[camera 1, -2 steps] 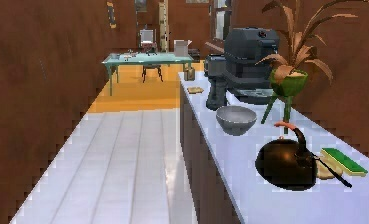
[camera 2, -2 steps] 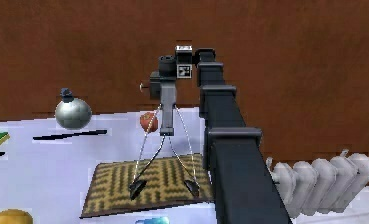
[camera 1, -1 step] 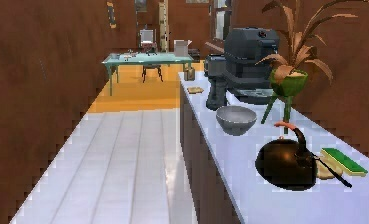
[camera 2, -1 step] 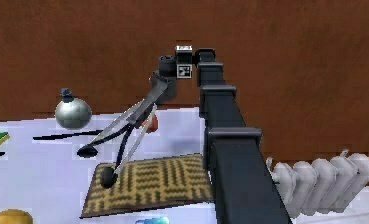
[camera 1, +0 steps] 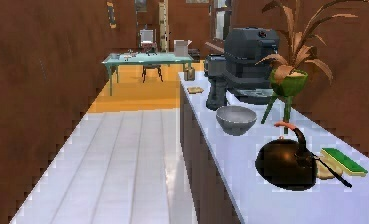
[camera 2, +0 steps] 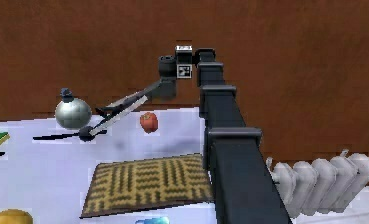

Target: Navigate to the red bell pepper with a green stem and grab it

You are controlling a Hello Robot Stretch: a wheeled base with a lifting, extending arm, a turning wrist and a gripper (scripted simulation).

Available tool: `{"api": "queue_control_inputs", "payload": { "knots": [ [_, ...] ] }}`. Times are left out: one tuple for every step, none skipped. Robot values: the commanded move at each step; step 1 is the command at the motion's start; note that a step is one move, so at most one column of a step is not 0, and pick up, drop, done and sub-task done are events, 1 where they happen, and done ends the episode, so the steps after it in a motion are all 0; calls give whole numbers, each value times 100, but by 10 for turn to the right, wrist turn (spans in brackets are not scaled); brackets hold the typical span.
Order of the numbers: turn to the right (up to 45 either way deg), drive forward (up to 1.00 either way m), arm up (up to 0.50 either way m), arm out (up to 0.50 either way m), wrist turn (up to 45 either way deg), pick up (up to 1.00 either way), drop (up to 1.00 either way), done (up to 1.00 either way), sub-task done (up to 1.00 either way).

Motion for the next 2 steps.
{"api": "queue_control_inputs", "payload": {
  "knots": [
    [0,0,0,0,450,0,0,0,0],
    [0,0,0,0,120,0,0,0,0]
  ]
}}
